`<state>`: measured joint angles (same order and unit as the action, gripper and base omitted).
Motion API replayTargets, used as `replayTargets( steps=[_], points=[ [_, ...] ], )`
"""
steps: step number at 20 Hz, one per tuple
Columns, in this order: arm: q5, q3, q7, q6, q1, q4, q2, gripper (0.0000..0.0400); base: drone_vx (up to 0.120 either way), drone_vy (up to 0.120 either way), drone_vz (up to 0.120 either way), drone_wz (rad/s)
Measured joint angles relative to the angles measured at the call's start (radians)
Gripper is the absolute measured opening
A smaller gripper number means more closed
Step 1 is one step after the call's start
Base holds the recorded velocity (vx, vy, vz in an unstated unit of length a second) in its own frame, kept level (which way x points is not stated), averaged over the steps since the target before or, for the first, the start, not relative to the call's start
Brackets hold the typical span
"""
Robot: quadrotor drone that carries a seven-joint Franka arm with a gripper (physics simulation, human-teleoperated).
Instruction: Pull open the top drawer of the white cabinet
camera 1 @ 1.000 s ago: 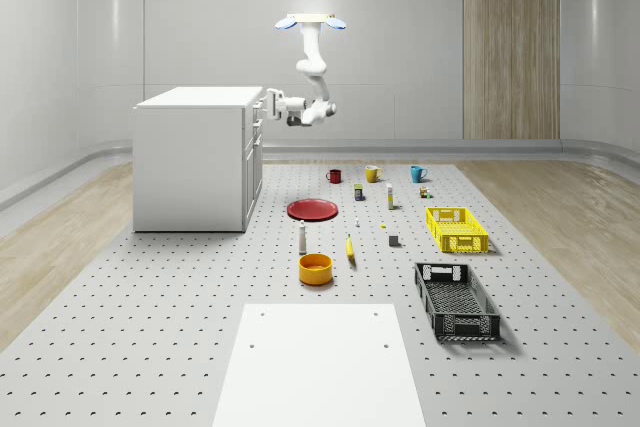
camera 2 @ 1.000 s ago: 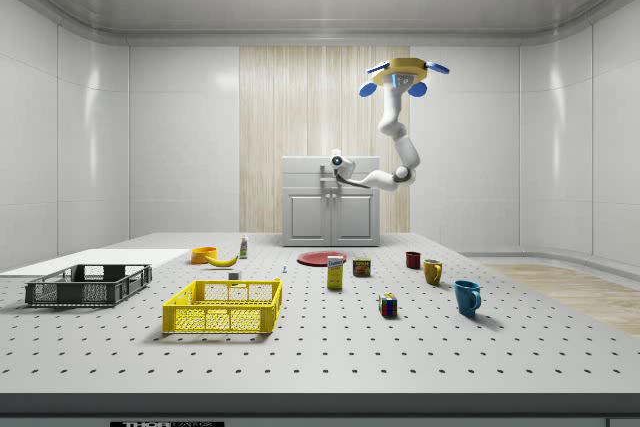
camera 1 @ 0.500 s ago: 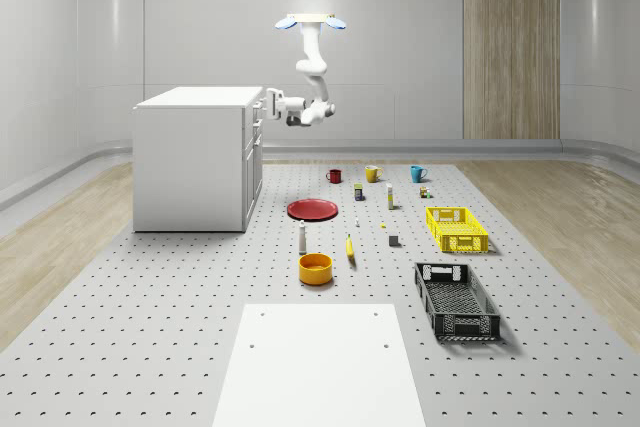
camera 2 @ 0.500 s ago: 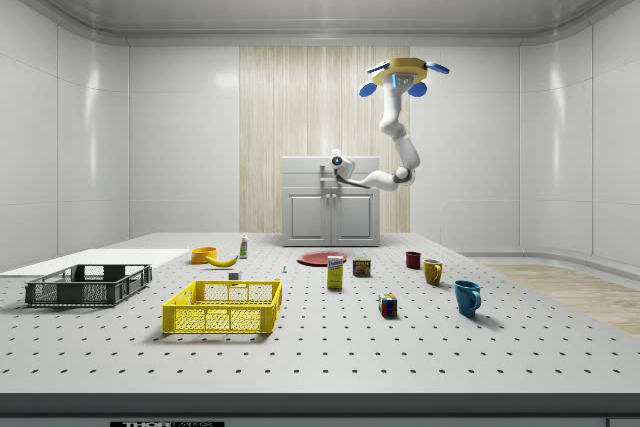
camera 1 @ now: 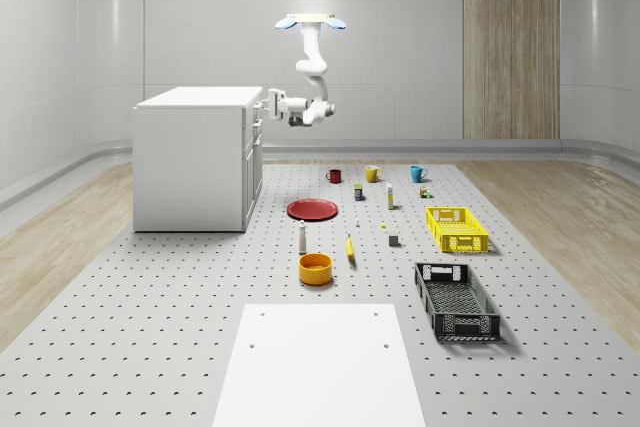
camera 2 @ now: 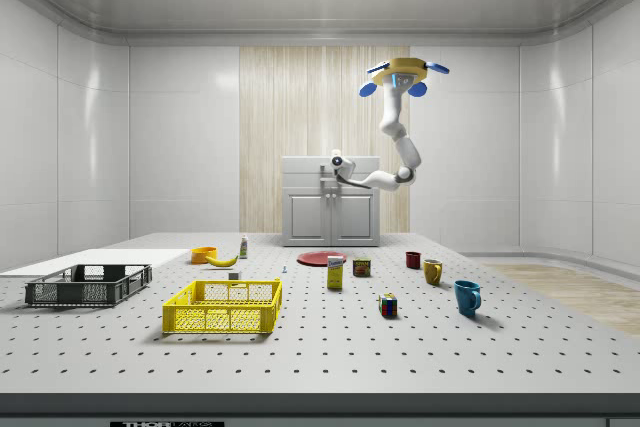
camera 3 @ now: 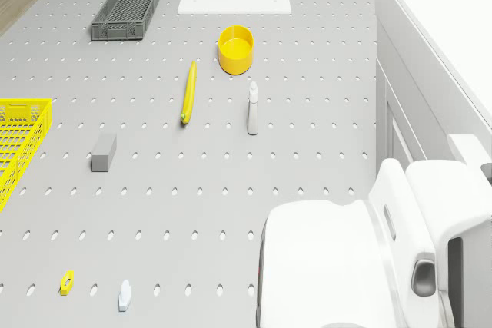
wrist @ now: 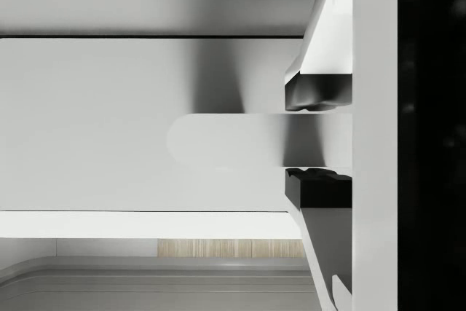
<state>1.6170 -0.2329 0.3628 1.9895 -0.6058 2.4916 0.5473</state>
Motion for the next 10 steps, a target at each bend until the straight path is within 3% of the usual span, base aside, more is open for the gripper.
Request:
replayTargets(
  steps=[4,5,8,10],
  points=[
    [-0.017,-0.008,0.004,-0.026,0.025,0.011,0.013,0.0108,0.000,0.000,0.000,0.000],
    [-0.021,-0.010,0.005,-0.032,0.031,0.014,0.015,0.0123,0.000,0.000,0.000,0.000],
    [-0.025,-0.009,0.007,-0.042,0.044,0.017,0.018,0.0219,0.000,0.000,0.000,0.000],
    [-0.019,-0.001,0.005,-0.041,0.047,0.015,0.015,0.0253,0.000,0.000,0.000,0.000]
  ],
)
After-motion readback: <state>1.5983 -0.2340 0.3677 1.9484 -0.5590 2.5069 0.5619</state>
